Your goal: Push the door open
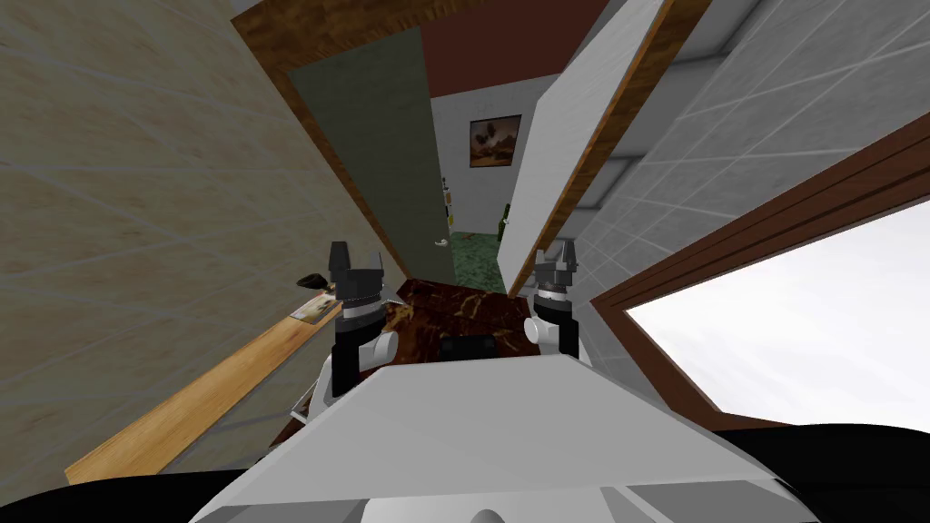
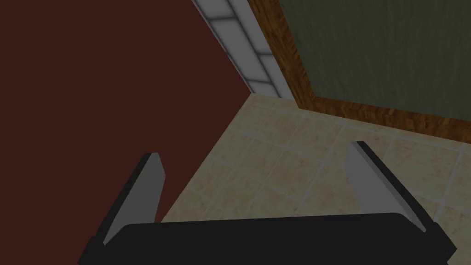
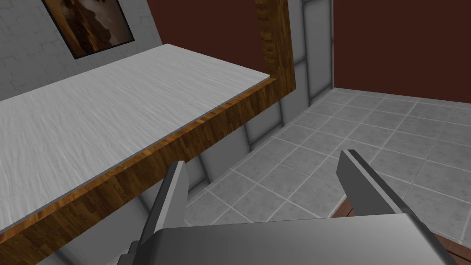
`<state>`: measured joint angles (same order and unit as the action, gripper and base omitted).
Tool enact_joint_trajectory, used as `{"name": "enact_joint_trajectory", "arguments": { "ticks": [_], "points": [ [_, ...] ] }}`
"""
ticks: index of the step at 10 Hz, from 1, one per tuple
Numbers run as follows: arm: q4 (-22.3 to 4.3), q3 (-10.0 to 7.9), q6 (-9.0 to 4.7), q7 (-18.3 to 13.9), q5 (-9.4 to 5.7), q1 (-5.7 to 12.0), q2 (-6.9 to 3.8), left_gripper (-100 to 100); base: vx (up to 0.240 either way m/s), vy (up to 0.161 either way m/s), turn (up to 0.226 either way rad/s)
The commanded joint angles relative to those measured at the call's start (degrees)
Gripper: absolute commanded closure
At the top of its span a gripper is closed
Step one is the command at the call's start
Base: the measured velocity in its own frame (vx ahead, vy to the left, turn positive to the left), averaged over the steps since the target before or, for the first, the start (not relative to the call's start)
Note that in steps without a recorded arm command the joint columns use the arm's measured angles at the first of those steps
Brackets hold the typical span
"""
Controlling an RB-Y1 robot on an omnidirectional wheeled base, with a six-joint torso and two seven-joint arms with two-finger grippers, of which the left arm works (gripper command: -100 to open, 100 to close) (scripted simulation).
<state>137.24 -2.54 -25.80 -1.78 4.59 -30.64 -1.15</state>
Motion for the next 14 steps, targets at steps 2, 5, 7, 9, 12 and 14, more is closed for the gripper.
{"name": "enact_joint_trajectory", "arguments": {
  "ticks": [2, 5, 7, 9, 12, 14],
  "points": [
    [-3.04, 0.35, -0.67, -0.03, -0.07, 0.64, -0.58, -100, 0.084, 0.023, -0.037],
    [-5.67, 0.65, -1.25, -0.06, -0.13, 1.2, -1.0, -100, 0.108, 0.029, -0.027],
    [-7.7, 0.88, -1.7, -0.08, -0.17, 1.63, -1.3, -100, 0.083, 0.016, -0.03],
    [-10.22, 1.17, -2.26, -0.1, -0.23, 2.16, -1.6, -100, 0.08, 0.039, -0.033],
    [-14.27, 1.63, -3.15, -0.14, -0.32, 3.02, -2.03, -100, 0.095, 0.028, -0.038],
    [-17.24, 1.97, -3.81, -0.17, -0.39, 3.64, -2.3, -100, 0.103, 0.041, -0.04]
  ]
}}
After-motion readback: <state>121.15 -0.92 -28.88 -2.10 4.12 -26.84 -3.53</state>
